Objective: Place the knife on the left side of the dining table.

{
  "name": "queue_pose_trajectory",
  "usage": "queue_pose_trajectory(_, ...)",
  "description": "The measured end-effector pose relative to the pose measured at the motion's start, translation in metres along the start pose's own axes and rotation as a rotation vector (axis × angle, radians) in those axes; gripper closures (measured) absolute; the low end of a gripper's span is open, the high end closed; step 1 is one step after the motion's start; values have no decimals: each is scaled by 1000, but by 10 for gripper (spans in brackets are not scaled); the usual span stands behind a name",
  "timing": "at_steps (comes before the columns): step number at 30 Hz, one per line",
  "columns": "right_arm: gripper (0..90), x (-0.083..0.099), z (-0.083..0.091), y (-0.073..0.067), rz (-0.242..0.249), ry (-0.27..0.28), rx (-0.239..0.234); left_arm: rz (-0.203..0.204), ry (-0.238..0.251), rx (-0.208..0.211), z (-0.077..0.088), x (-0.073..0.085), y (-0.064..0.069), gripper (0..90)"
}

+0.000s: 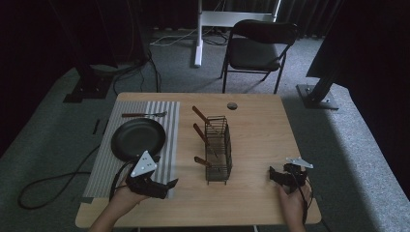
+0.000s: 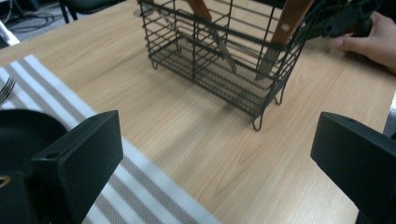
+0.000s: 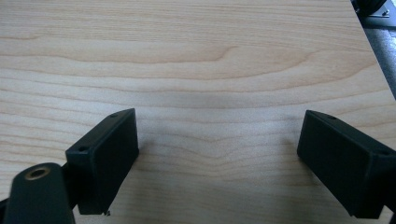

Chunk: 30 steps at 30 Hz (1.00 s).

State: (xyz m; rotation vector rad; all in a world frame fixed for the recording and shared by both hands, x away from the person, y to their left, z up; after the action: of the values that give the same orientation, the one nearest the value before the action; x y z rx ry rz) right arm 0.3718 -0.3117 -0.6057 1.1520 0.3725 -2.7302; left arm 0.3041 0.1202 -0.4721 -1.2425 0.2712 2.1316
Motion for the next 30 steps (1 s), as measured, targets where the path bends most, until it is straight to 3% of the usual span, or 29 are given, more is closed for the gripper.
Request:
queue_pose_trajectory(3, 115, 0, 0, 0, 1, 0, 0, -27, 14, 23, -4, -8, 7, 39)
queue_pose_trajectory(16, 116, 0, 0, 0, 1, 0, 0, -58, 68, 85, -14, -35, 25, 48)
queue_pose_trajectory(23, 117, 0, 0, 0, 1, 0, 0, -44, 102, 129, -17, -46, 31, 69)
queue_pose_trajectory(26, 118, 0, 0, 0, 1, 1, 1, -40, 122, 146, -21, -52, 35, 123)
queue_pose_trajectory(30, 119, 0, 0, 0, 0, 1, 1, -43, 128, 139, -24, -57, 38, 155)
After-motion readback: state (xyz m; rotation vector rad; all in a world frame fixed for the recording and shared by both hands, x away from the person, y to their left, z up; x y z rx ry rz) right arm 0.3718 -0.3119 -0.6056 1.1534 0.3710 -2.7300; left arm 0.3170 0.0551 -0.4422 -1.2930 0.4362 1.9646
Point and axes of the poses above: each handheld gripper's, and its own axes: z roughly backward along the jaws, x roughly out of its underside, y roughly to its right, the point moved 8 cm from there along -z, roughly forward along the jaws, and after that the axes turned 13 degrees about -x, right-handed, at the moved point
